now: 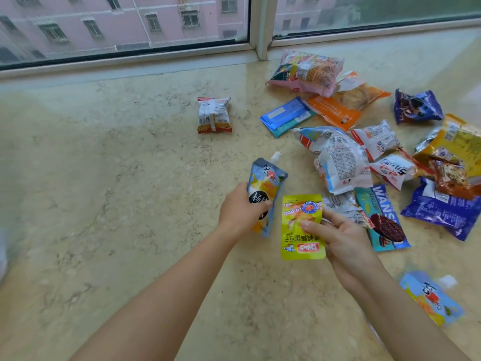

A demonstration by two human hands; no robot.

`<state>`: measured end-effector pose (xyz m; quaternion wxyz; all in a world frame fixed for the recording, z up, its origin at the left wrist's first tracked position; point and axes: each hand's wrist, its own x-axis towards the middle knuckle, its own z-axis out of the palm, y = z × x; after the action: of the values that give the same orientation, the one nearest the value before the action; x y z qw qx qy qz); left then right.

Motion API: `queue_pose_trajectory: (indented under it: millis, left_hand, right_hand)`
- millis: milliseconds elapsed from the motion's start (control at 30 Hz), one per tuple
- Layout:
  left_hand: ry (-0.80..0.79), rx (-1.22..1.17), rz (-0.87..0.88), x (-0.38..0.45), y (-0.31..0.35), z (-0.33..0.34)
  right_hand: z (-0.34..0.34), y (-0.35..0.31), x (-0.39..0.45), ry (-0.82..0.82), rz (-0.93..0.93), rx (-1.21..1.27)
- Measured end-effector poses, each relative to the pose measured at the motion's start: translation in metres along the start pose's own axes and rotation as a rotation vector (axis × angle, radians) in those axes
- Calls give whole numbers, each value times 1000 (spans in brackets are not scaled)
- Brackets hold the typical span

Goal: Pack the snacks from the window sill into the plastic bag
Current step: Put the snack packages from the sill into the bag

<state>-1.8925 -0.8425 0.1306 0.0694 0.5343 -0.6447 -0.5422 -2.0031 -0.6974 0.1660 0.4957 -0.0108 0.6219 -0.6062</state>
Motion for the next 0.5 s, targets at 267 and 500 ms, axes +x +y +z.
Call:
queue_pose_trajectory:
  millis: [267,500]
  left_hand:
    - [33,-402,-93,-47,-21,-145]
    - [198,-456,-41,-108,-60,-300]
  right_hand:
    - [92,5,-30,-93,-89,-83]
    - [233,22,-70,-317,-124,-179]
